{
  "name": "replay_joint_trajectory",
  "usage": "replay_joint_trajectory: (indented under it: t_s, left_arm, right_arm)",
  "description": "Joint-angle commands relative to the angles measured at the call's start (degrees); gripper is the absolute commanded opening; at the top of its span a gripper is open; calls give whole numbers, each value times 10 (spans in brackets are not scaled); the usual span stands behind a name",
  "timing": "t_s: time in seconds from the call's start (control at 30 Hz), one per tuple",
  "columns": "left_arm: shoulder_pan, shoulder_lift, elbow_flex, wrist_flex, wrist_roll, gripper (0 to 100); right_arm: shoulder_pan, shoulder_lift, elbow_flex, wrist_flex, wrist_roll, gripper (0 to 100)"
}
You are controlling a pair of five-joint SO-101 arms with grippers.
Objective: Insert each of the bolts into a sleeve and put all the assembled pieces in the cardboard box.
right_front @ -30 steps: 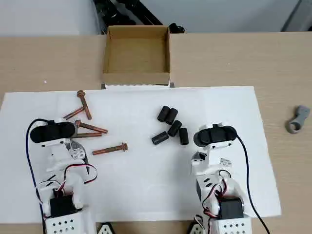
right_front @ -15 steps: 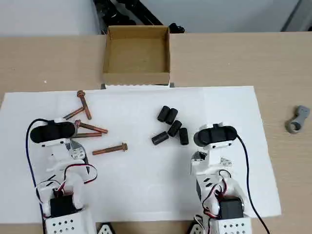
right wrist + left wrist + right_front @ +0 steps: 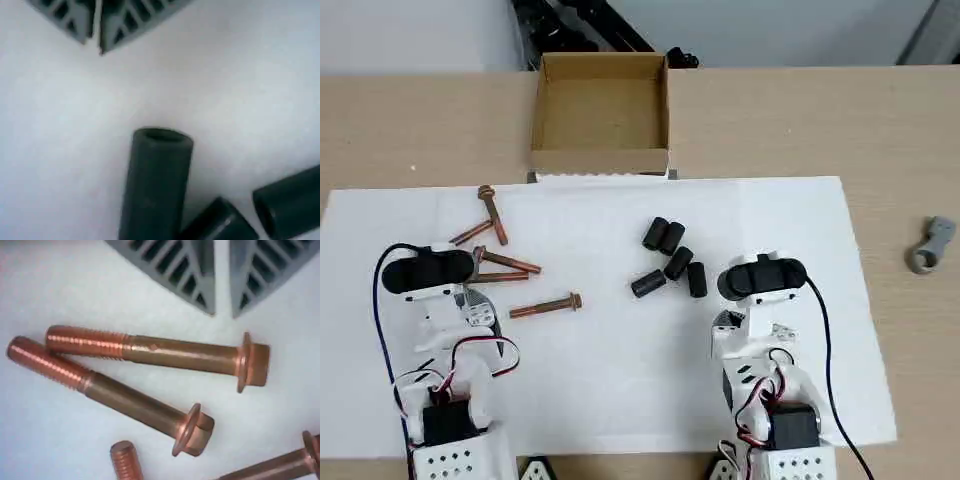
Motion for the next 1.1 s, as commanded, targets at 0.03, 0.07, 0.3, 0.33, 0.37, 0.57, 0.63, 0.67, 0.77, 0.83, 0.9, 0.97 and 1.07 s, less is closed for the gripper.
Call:
replay_joint_trajectory:
  t_s: [0.03,0.07,0.3,0.33,0.37,0.57,0.63,0.67,0.77,0.83,0.9,0.97,1.07]
  left_arm:
    - [0,-4,-8,-14,1,9]
    - [0,-4,-8,-14,1,9]
    - [0,-4,-8,-14,1,9]
    - [0,-4,-8,-14,1,9]
    - [0,-4,-8,-14,1,9]
    - [0,-4,-8,-14,1,9]
    - [0,-4,-8,-14,1,9]
    - [3,-4,-8,-14,0,9]
    - [3,-4,-8,-14,1,9]
    - [3,-4,-8,-14,1,9]
    - [3,-4,-8,-14,1,9]
    - [3,-4,-8,-14,1,9]
    - [3,-4,-8,-14,2,9]
  right_arm:
    - [1,-7,-2,-10,-5,7]
    - [1,-7,-2,-10,-5,7]
    - [-11,-7,-2,-10,-3,7]
    - [-14,-7,-2,-10,-2,7]
    - [-15,-7,-2,-10,-2,7]
    - [-16,-7,-2,-10,-2,7]
    - [-15,-7,-2,-10,-2,7]
    - [-15,-7,-3,-9,-2,7]
    - [-16,-7,-5,-4,-1,6]
    - [-16,-7,-5,-4,-1,5]
    - [-16,-7,-5,-4,-1,5]
    - [-16,-7,-5,-3,-1,5]
    - [-16,-7,-7,4,-1,5]
